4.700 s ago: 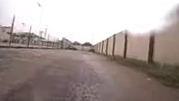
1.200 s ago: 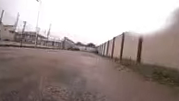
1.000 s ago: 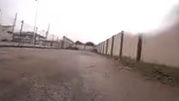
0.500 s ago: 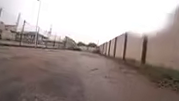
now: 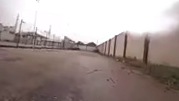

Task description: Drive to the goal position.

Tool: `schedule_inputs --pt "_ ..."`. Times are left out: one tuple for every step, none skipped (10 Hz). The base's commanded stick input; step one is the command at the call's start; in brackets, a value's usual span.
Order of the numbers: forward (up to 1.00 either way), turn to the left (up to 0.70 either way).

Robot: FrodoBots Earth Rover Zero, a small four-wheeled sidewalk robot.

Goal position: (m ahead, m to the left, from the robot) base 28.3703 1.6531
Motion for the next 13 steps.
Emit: schedule_inputs --pt "0.70 0.02" --pt "0.70 0.02" --pt "0.70 0.02" --pt "0.70 0.02" --pt "0.70 0.02" --pt "0.70 0.02" --pt "0.70 0.02" --pt "0.70 0.02" --pt "0.70 0.02" --pt "0.70 0.02" --pt "0.70 0.02" --pt "0.70 0.02" --pt "0.70 0.02"
